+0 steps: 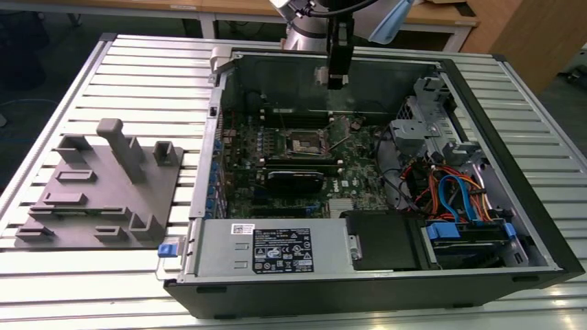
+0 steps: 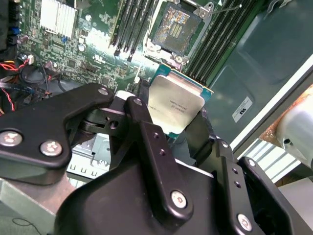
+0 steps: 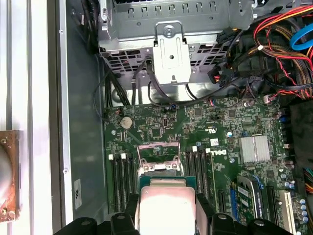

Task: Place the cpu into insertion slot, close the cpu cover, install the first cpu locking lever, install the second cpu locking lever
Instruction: 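Place the cpu into insertion slot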

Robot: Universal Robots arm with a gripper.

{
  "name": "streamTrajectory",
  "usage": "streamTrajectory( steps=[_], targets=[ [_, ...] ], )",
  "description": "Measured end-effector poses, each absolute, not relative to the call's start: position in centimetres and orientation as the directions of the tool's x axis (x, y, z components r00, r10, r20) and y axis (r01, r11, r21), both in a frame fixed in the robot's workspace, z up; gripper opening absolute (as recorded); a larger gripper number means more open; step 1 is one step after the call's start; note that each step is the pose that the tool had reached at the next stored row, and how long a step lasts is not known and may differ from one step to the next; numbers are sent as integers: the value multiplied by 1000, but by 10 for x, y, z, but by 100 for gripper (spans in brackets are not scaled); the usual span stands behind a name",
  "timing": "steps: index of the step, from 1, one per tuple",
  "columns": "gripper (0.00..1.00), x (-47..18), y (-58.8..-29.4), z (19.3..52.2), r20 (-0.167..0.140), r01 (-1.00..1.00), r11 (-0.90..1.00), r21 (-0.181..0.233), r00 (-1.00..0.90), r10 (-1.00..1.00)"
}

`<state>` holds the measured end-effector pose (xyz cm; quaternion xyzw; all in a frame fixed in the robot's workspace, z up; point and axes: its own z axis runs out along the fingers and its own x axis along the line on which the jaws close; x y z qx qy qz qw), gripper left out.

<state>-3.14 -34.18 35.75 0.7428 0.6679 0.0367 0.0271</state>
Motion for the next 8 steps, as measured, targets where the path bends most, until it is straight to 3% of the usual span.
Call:
streamTrajectory(
  steps=[8],
  targets=[
    [54, -31, -342, 357, 18, 992, -100, 78, 99, 995]
  ],
)
